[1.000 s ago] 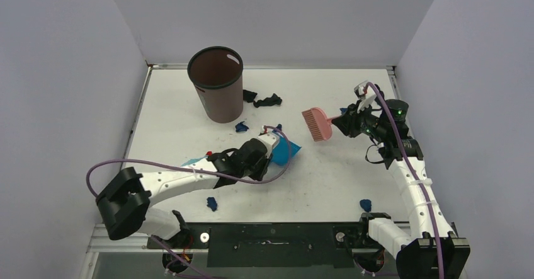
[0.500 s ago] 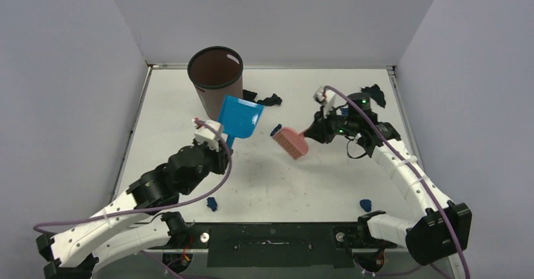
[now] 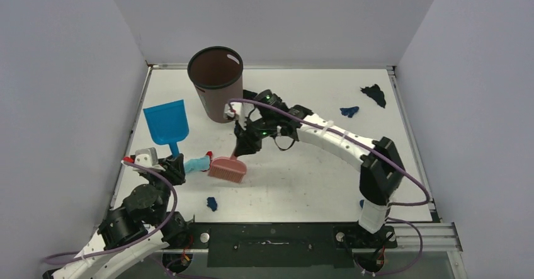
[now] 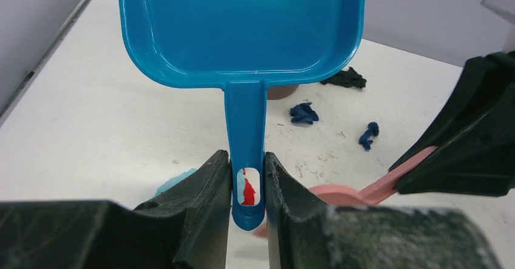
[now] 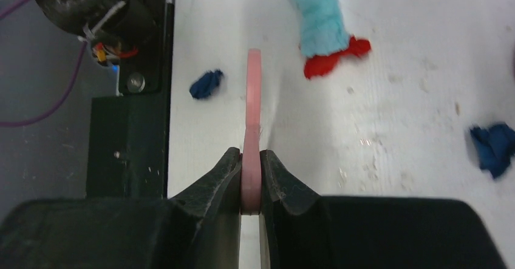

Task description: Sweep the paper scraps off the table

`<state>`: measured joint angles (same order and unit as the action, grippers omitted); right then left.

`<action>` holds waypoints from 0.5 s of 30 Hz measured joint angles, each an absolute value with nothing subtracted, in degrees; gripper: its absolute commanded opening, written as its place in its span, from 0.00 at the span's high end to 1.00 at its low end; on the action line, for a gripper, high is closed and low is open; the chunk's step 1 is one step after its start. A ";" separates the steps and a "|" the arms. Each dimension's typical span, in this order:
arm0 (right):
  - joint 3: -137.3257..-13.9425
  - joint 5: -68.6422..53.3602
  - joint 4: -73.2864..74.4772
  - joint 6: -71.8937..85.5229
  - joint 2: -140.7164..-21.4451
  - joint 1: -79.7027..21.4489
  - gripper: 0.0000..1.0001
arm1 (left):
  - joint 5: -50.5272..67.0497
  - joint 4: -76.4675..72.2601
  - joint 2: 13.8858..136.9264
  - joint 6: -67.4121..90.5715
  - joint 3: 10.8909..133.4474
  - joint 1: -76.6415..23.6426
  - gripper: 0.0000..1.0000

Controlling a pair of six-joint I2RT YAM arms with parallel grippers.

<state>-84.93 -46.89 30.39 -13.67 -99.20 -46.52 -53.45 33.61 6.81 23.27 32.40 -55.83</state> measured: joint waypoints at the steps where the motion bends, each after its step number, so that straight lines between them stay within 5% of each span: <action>1: -86.41 -47.68 28.42 -11.84 -101.54 -47.81 0.95 | -54.33 33.61 5.72 23.18 31.92 -55.61 1.00; 15: -88.09 -42.48 -12.40 39.68 -120.92 -52.23 0.95 | -55.05 31.33 8.67 21.12 31.64 -50.61 1.00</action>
<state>-88.09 -42.48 -12.40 39.68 -120.92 -52.23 -55.05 31.33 8.67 21.12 31.64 -50.61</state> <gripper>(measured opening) 0.130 0.218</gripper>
